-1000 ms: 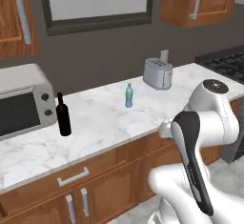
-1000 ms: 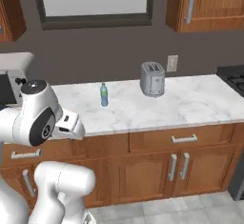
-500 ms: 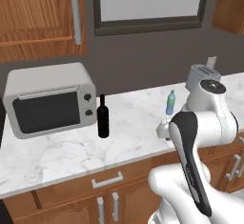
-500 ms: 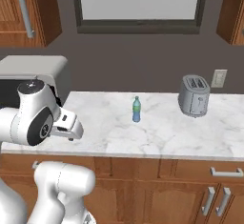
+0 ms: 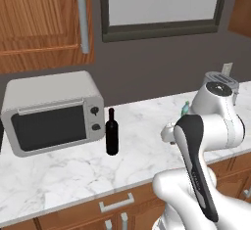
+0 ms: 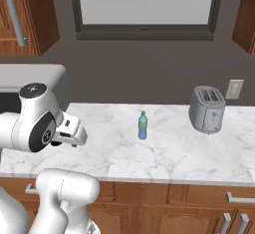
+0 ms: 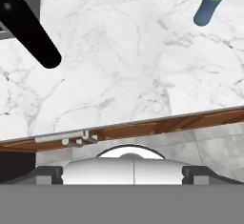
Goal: Place the drinks on the dining counter in a tight cluster.
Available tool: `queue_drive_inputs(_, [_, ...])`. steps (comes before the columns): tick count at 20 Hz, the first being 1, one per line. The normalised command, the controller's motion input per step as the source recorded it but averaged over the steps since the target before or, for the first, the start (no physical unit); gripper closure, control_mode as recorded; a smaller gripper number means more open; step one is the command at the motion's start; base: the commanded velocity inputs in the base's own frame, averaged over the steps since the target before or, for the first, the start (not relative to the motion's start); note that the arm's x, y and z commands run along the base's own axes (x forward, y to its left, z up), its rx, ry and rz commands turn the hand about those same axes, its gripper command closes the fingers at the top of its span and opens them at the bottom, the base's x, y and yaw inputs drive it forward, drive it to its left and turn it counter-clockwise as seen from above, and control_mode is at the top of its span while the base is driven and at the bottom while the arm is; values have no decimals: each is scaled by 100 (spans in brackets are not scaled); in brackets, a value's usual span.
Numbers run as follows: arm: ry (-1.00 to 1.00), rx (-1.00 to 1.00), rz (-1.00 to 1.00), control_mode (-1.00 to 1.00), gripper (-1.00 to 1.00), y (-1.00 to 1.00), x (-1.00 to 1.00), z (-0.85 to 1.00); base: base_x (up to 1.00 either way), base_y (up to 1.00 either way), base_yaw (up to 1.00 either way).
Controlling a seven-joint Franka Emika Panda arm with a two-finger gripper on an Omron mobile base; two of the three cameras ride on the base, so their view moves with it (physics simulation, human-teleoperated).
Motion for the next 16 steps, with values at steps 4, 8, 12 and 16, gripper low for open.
queue_drive_inputs(4, [0, 0, 0, 100, -100, 0, 0, 0, 32, 9, 0])
queue_drive_inputs(8, [0, 0, 0, 100, -100, 0, 0, 0, 0, 0, 0])
queue_drive_inputs(12, [0, 0, 0, 100, -100, 0, 0, 0, 0, 0, 0])
queue_drive_inputs(16, [0, 0, 0, 100, -100, 0, 0, 0, 0, 0, 0])
